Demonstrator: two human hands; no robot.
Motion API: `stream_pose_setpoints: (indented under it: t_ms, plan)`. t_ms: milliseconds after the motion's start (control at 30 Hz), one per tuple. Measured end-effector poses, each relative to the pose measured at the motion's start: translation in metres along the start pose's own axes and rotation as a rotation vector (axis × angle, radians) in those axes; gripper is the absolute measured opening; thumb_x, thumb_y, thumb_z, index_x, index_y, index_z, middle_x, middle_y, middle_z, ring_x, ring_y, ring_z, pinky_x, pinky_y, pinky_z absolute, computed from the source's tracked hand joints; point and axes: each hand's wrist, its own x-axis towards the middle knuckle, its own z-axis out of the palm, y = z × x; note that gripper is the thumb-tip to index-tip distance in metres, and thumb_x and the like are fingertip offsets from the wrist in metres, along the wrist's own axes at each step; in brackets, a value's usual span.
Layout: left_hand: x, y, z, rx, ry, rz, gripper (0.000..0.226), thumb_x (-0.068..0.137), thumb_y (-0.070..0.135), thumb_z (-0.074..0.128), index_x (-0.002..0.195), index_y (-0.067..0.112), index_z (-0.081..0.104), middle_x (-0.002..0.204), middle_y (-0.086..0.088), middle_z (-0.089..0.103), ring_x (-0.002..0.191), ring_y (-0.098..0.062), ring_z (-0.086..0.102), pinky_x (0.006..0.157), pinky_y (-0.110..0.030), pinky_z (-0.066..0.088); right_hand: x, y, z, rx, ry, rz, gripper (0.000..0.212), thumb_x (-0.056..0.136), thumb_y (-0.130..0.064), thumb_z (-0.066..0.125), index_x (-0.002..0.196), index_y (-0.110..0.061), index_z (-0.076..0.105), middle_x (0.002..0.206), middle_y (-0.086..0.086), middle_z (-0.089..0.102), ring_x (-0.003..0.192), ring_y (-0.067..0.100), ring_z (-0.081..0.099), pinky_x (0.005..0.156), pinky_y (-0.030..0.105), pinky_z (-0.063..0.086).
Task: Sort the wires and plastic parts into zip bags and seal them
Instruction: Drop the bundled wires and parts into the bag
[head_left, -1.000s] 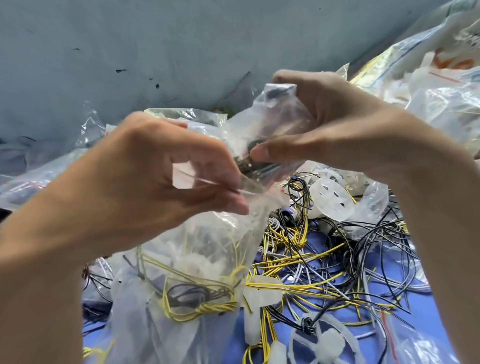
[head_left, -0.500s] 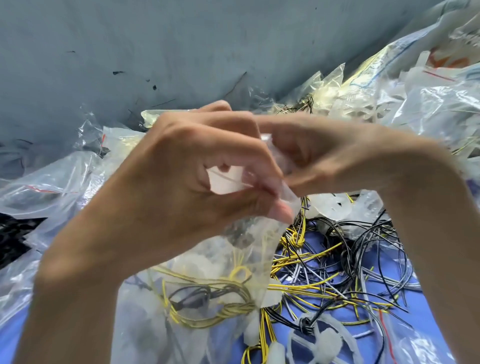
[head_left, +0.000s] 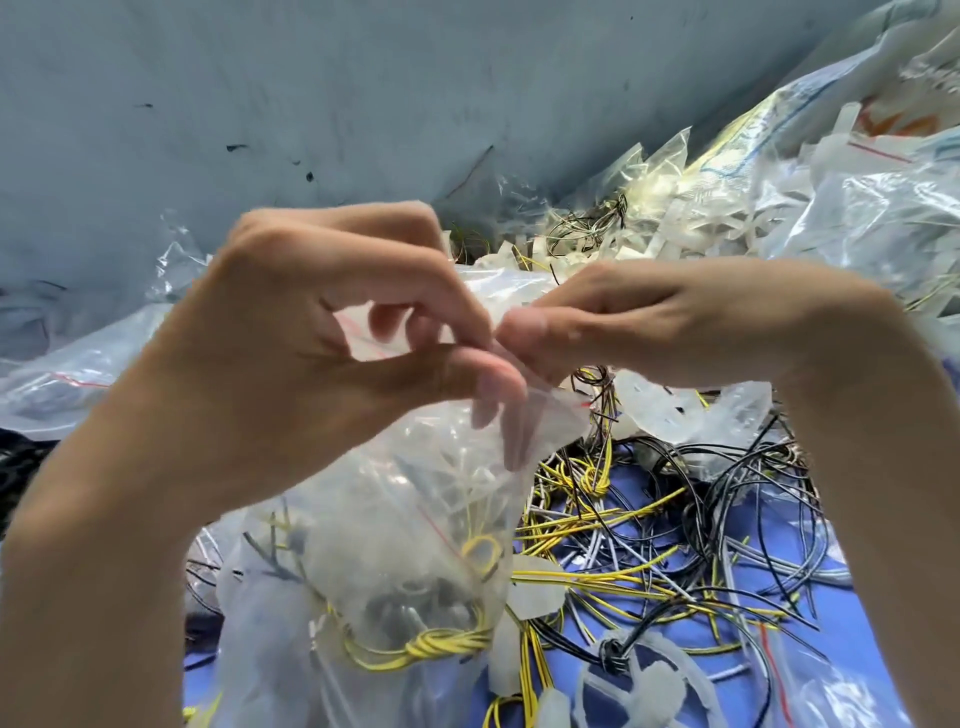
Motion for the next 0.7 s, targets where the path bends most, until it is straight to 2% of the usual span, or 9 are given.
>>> stream_pose_setpoints:
  t_ms: [67, 200, 300, 367, 433, 533, 567, 633, 700]
  plan:
    - [0.0, -0.006, -0.003, 0.044, 0.002, 0.011, 0.015, 0.079, 0.026, 0.072, 0.079, 0.032, 0.058, 0.068, 0.024, 0.056, 0.066, 0.004, 0.053, 0.063, -0.002, 0.033, -0.003, 0.001, -0.003, 0.034, 0.017, 0.042, 0.046, 0.09, -0.047, 0.035, 0.09, -0.016, 0.069, 0.087, 0.001, 0.073, 0.084, 0.015, 0.068, 0.085, 0.031, 0.05]
    - [-0.007, -0.031, -0.008, 0.026, -0.017, -0.154, 0.026, 0.081, 0.052, 0.059, 0.069, 0.03, 0.067, 0.07, 0.002, 0.059, 0.068, -0.013, 0.053, 0.062, -0.022, 0.036, -0.005, 0.001, -0.001, -0.175, 0.033, 0.074, 0.017, 0.085, -0.038, 0.058, 0.079, -0.022, 0.061, 0.071, -0.009, 0.063, 0.069, 0.003, 0.057, 0.066, 0.021, 0.043]
    - [-0.017, -0.056, -0.013, 0.02, -0.083, -0.271, 0.034, 0.077, 0.064, 0.051, 0.078, 0.034, 0.069, 0.081, 0.007, 0.066, 0.079, -0.004, 0.06, 0.072, -0.012, 0.04, -0.002, 0.001, 0.001, -0.276, 0.099, 0.078, 0.014, 0.081, -0.033, 0.062, 0.075, -0.022, 0.057, 0.068, -0.008, 0.058, 0.068, 0.013, 0.054, 0.07, 0.037, 0.046]
    - [-0.021, -0.069, -0.019, -0.038, -0.045, -0.303, 0.038, 0.077, 0.068, 0.052, 0.078, 0.034, 0.068, 0.091, 0.01, 0.066, 0.084, 0.003, 0.06, 0.077, -0.004, 0.041, -0.001, 0.001, 0.0, -0.316, 0.148, 0.071, 0.014, 0.081, -0.036, 0.06, 0.074, -0.024, 0.057, 0.068, -0.011, 0.057, 0.069, 0.013, 0.055, 0.071, 0.035, 0.046]
    - [-0.029, -0.083, -0.026, -0.075, 0.024, -0.341, 0.043, 0.074, 0.074, 0.054, 0.077, 0.033, 0.067, 0.096, 0.018, 0.067, 0.088, 0.006, 0.061, 0.082, -0.015, 0.047, 0.0, 0.001, 0.0, -0.332, 0.18, 0.061, 0.015, 0.081, -0.04, 0.06, 0.075, -0.026, 0.058, 0.072, -0.016, 0.058, 0.072, 0.004, 0.057, 0.073, 0.028, 0.049]
    - [-0.044, -0.105, -0.038, -0.035, -0.014, -0.388, 0.044, 0.075, 0.072, 0.058, 0.085, 0.03, 0.067, 0.095, 0.014, 0.072, 0.089, -0.003, 0.066, 0.082, -0.039, 0.052, 0.004, 0.002, 0.0, -0.366, 0.206, 0.071, 0.014, 0.078, -0.044, 0.061, 0.077, -0.03, 0.061, 0.09, -0.014, 0.06, 0.094, 0.012, 0.061, 0.087, 0.045, 0.048]
    - [-0.051, -0.11, -0.041, -0.069, -0.031, -0.39, 0.042, 0.076, 0.069, 0.061, 0.088, 0.029, 0.067, 0.089, 0.011, 0.073, 0.085, -0.005, 0.068, 0.078, -0.037, 0.056, 0.004, 0.002, 0.0, -0.374, 0.205, 0.092, 0.015, 0.077, -0.047, 0.061, 0.078, -0.032, 0.063, 0.096, -0.015, 0.06, 0.099, 0.011, 0.06, 0.088, 0.047, 0.048]
    - [-0.062, -0.12, -0.049, -0.132, -0.032, -0.381, 0.038, 0.078, 0.064, 0.064, 0.088, 0.027, 0.068, 0.078, 0.008, 0.073, 0.074, -0.004, 0.07, 0.072, -0.019, 0.055, 0.004, 0.004, -0.001, -0.374, 0.176, 0.139, 0.021, 0.076, -0.051, 0.058, 0.086, -0.033, 0.065, 0.101, -0.016, 0.061, 0.104, 0.005, 0.059, 0.089, 0.045, 0.049]
    - [-0.069, -0.128, -0.056, -0.128, 0.01, -0.389, 0.039, 0.076, 0.064, 0.066, 0.086, 0.027, 0.068, 0.072, 0.007, 0.073, 0.068, -0.005, 0.07, 0.068, -0.009, 0.05, 0.003, 0.007, -0.001, -0.37, 0.151, 0.186, 0.023, 0.078, -0.051, 0.057, 0.092, -0.033, 0.064, 0.096, -0.018, 0.065, 0.094, -0.001, 0.062, 0.084, 0.044, 0.051]
